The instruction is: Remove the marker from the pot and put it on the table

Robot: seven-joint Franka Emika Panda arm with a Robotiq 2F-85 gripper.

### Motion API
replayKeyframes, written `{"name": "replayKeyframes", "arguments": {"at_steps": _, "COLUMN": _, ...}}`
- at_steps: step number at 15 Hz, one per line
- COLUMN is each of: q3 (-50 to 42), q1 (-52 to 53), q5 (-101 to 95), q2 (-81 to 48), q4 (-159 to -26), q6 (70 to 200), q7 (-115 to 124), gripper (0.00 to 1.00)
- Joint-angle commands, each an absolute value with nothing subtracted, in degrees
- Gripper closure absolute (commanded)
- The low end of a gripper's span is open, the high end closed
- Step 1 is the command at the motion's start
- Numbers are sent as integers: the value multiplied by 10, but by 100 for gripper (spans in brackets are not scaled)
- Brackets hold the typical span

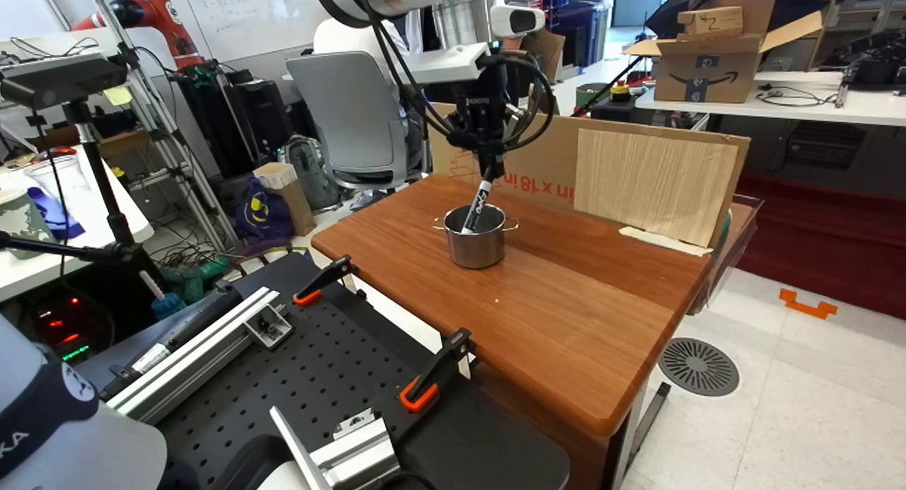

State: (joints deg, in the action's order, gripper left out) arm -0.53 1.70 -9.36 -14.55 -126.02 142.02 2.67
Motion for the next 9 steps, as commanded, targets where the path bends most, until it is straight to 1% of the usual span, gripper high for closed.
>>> {"name": "replayKeyframes", "arguments": {"at_steps": 1, "q3": 2, "q1": 12, "q5": -69, "q2": -86, "q4": -1305, "q6": 1453, "q7": 13, "gripper": 95}}
{"name": "replayKeyframes", "arguments": {"at_steps": 6, "q3": 15, "q1": 17, "q5": -25, "q2": -23, "q4": -1331, "q6": 1459, "q7": 4, "gripper": 95}}
{"name": "replayKeyframes", "arguments": {"at_steps": 9, "q3": 29, "q1": 29, "q5": -11, "q2": -16, "q4": -1335, "q6": 1458, "q7": 8, "gripper": 95}}
